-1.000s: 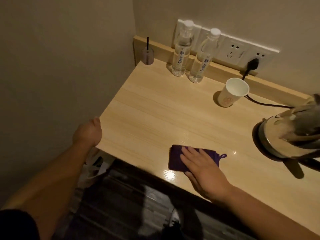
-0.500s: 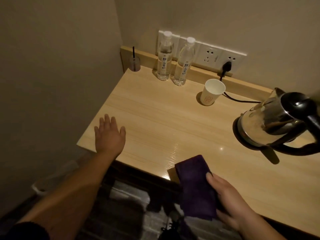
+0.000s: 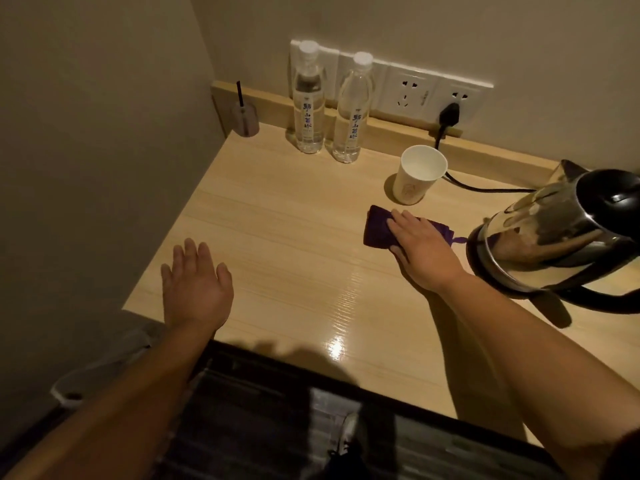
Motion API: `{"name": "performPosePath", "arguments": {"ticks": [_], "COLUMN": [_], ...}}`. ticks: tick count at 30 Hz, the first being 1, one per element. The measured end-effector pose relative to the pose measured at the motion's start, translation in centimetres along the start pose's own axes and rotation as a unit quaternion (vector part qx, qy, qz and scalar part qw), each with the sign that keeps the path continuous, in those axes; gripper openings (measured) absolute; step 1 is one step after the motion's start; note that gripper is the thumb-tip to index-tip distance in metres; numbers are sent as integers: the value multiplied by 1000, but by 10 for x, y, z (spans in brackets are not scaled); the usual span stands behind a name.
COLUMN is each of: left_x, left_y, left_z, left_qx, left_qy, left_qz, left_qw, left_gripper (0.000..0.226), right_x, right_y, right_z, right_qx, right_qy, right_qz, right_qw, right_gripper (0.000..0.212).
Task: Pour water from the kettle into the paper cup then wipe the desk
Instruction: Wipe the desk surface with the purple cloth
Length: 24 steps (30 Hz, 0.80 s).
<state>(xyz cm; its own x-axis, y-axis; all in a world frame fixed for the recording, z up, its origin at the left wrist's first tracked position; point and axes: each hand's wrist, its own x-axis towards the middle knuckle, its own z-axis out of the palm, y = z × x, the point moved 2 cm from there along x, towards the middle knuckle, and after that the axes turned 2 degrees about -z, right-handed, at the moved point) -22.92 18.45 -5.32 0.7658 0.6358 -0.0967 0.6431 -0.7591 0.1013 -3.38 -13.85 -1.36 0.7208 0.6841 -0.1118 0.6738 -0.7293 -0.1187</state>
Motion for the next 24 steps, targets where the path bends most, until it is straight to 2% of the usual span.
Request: {"name": "performPosePath", "arguments": {"ticks": [3, 8, 13, 15, 17, 19, 22, 24], "left_x": [-1, -1, -3, -2, 1, 7, 4, -15], "left_y": [0, 0, -1, -3, -6, -9, -8, 4], "left_z": [-1, -3, -5, -5, -9, -14, -26, -38], "left_qx": [-3, -7, -12, -16, -20, -22, -30, -54], "left_qy": [-1, -13, -32, -52, -77, -115, -176, -201], "left_qz": [4, 3, 11, 13, 24, 32, 46, 83], "left_qw": [1000, 1000, 999, 998, 997, 993, 983, 974], "left_gripper": [60, 60, 62, 62, 63, 62, 57, 53], "right_x": [-30, -155, -248, -266, -280, -286, -275, -254], "right_y": [-4, -54, -99, -110, -118, -122, -129, -130], "right_z": [10, 41, 67, 75, 73, 61, 32, 8], "right_qx": [-6, 47, 100, 138, 260, 385, 540, 582], "right_qy": [3, -22, -41, -67, -127, -140, -158, -184], "right_qz": [-21, -41, -24, -14, 58, 108, 156, 145], "right_qw": [1000, 998, 994, 988, 955, 906, 812, 779], "right_gripper": [51, 51, 52, 46, 42, 39, 27, 23]}}
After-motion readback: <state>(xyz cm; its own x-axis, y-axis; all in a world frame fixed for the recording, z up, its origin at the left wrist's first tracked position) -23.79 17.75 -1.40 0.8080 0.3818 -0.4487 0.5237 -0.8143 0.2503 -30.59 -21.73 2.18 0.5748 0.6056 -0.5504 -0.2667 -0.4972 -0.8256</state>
